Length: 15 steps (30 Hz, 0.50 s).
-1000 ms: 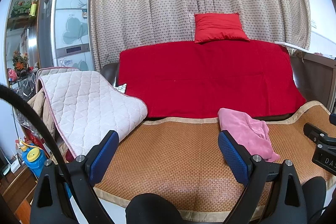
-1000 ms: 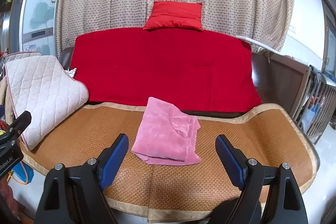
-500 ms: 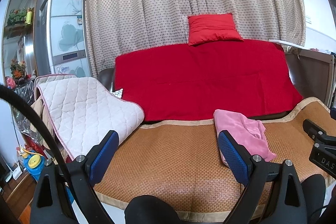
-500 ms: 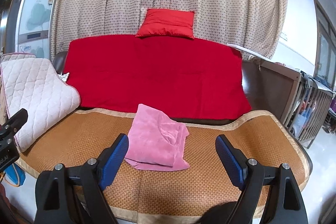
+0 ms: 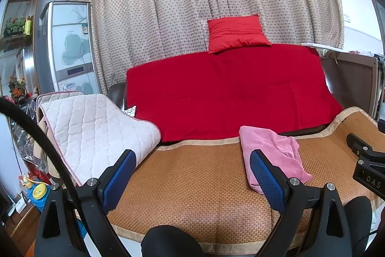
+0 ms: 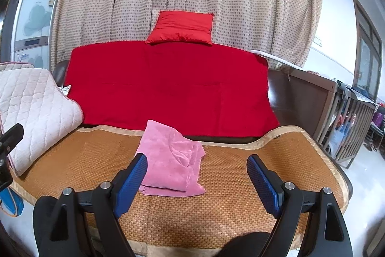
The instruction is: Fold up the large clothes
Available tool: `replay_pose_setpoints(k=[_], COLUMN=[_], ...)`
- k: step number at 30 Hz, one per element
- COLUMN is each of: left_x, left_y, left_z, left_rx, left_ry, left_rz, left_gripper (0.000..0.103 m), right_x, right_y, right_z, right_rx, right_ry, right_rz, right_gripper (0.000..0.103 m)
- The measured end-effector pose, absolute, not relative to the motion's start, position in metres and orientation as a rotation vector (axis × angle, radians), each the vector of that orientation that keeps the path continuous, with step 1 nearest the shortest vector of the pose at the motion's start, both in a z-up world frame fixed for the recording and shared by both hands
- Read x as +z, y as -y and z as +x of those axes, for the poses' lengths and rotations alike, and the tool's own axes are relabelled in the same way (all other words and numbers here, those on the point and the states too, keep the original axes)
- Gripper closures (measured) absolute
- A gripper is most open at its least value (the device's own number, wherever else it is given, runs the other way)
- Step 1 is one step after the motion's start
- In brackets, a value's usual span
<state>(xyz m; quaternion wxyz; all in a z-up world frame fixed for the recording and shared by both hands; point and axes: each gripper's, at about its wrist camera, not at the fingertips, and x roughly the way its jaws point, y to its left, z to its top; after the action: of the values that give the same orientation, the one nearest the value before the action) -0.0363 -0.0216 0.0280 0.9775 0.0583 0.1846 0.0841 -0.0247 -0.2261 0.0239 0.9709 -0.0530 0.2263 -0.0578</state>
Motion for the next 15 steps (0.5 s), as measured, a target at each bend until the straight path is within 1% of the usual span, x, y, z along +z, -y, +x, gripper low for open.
replay_pose_setpoints(k=[15], left_x=[0.034], left_y=[0.031], left_z=[-0.04], left_rx=[0.156], left_ry=[-0.354], left_rz=[0.139], left_gripper=[0.007], right_x=[0.032], right_y=[0.239], right_z=[-0.032], right_rx=[-0.132], right_ry=[-0.431], right_rz=[-0.092], right_gripper=[0.016])
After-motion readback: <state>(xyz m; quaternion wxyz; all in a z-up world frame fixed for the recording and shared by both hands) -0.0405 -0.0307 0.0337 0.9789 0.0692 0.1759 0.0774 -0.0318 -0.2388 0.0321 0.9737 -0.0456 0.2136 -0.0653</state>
